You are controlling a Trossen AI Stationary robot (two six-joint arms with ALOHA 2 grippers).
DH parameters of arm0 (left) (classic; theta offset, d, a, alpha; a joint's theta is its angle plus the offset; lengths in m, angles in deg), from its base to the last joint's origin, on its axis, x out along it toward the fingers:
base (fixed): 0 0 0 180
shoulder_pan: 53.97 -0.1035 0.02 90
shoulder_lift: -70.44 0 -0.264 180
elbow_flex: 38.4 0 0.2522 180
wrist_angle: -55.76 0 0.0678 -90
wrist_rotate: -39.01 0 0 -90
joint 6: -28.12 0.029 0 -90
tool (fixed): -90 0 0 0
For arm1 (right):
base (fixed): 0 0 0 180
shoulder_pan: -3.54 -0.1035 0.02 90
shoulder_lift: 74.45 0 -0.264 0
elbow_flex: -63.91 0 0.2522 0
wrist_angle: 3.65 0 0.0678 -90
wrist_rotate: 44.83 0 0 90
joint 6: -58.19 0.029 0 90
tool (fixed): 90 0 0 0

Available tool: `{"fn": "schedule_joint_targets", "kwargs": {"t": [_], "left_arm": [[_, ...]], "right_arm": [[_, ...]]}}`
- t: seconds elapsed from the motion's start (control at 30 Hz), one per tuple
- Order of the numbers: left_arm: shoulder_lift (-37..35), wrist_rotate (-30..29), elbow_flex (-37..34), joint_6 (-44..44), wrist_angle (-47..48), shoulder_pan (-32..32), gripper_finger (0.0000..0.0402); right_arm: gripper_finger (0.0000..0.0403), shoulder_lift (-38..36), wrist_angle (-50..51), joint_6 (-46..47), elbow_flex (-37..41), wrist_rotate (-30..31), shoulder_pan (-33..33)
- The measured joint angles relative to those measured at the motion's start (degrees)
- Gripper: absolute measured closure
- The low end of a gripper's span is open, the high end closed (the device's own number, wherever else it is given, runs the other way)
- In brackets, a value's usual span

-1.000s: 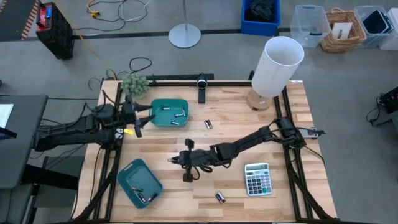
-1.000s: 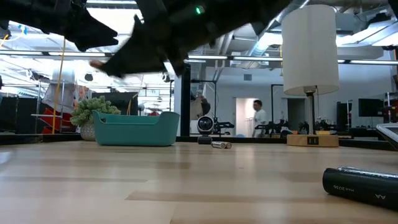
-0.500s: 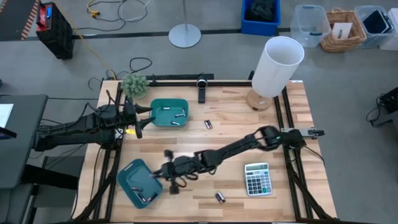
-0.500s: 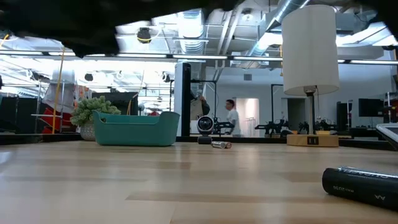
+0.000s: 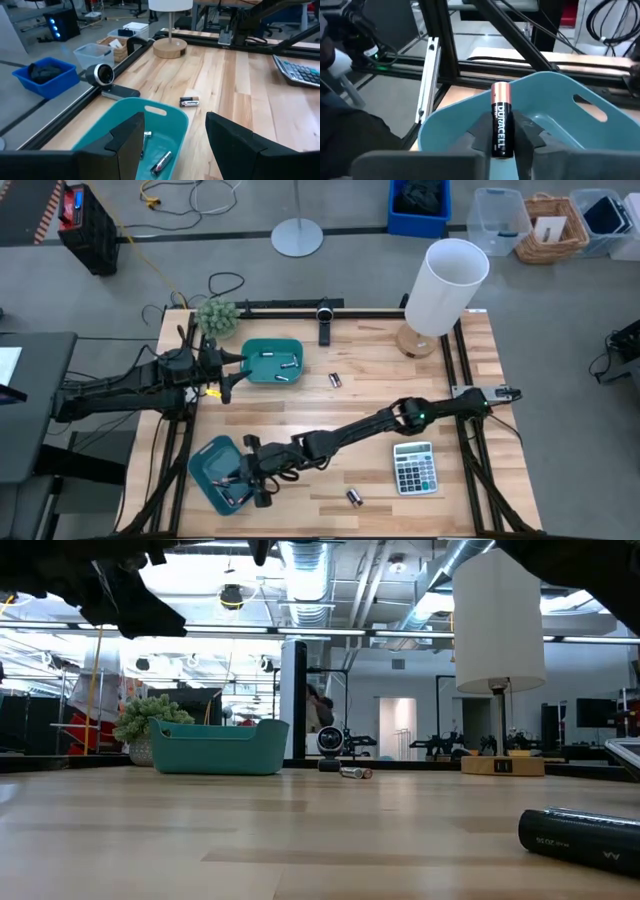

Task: Sort batteries
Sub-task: Put the middle black battery into the blue bin, then put the top black battery into the blue bin

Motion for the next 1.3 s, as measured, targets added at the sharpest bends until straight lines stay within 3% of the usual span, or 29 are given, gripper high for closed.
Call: {"fn": "schedule_joint_targets", "kwargs": {"t": [0.27,0.4,0.63,1.0,1.13,1.3], "left_arm": [[-0.02,-0.03,0.00,-0.50,0.15,0.02,0.0196],[-0.02,-0.04,0.00,-0.50,0.15,0.02,0.0196],[-0.02,-0.04,0.00,-0.50,-0.01,0.02,0.0196],[-0.02,-0.01,0.00,-0.80,-2.21,0.02,0.0196],[-0.02,-0.01,-0.02,-0.94,-2.17,0.02,0.0196],[-0.02,-0.01,-0.02,-1.13,-2.11,0.02,0.0196]], "right_arm": [[0.0216,-0.04,-0.24,2.58,0.09,0.04,-0.07],[0.0186,-0.17,0.12,1.41,0.10,0.04,-0.11],[0.0195,-3.37,4.46,-5.15,0.11,8.65,-0.42],[0.0228,-3.26,5.79,-5.89,1.92,10.06,2.59],[0.0234,-4.41,-1.97,-4.23,10.11,9.91,3.41],[0.0239,-11.05,-18.62,-1.32,28.72,12.07,3.24]]}}
